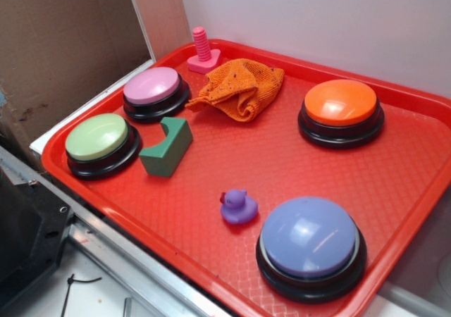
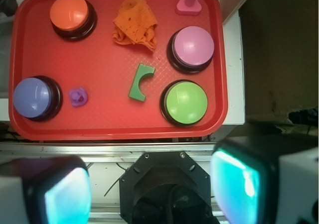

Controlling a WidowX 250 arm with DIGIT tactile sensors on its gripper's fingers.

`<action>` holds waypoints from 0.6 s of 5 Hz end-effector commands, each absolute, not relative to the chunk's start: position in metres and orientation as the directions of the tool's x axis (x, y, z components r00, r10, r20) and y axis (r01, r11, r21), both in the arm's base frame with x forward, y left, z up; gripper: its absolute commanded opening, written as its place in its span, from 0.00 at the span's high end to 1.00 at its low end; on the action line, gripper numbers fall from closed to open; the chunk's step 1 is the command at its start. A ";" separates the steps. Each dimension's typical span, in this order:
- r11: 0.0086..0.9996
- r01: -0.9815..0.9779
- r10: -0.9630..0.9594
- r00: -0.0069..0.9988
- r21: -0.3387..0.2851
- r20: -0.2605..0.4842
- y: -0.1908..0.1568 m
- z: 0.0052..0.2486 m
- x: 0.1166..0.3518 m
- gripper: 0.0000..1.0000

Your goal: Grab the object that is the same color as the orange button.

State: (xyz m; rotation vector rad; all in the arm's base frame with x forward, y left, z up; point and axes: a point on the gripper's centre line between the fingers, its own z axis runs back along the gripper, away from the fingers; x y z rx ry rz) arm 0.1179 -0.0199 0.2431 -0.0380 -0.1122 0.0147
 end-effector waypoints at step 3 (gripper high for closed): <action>0.973 -0.229 0.231 0.964 -0.032 0.132 -0.001 0.261 0.204 0.00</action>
